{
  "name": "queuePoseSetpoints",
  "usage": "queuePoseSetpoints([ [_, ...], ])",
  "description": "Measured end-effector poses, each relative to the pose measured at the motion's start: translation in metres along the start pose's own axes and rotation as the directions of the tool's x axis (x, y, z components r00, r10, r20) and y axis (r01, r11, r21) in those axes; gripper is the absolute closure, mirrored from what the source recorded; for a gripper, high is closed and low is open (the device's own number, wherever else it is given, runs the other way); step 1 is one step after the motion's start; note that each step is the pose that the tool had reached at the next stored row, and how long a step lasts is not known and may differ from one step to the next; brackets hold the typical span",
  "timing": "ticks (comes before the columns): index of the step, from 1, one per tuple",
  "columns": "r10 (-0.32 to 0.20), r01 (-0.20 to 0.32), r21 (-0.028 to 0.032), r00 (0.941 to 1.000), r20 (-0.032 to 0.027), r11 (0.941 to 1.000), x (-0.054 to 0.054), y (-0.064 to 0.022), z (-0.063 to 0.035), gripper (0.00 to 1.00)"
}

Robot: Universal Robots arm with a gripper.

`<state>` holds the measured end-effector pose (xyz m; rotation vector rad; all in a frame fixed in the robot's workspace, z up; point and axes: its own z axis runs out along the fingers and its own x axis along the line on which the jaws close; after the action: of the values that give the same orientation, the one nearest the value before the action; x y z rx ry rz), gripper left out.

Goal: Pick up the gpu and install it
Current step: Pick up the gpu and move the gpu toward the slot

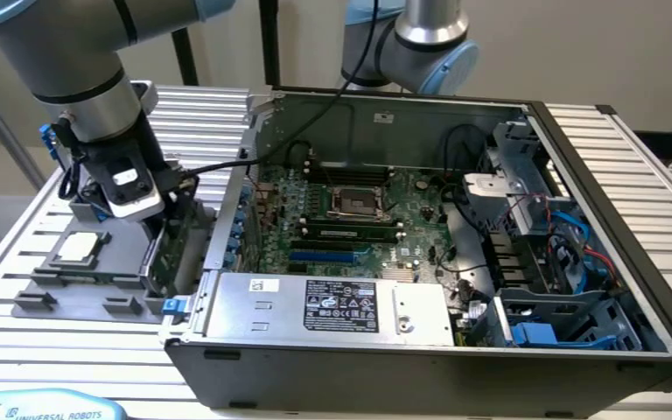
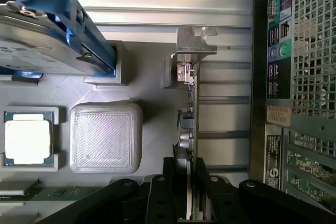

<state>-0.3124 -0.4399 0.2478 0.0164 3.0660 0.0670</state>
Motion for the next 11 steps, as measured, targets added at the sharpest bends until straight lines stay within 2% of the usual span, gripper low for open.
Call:
queuePoseSetpoints([
  [5, 0.0, 0.0, 0.0, 1.0, -0.0049, 1.0, -0.001, 0.0007, -0.0154, 0.73],
  [11, 0.0, 0.0, 0.0001, 1.0, -0.009, 1.0, -0.003, 0.0018, -0.041, 0.73],
])
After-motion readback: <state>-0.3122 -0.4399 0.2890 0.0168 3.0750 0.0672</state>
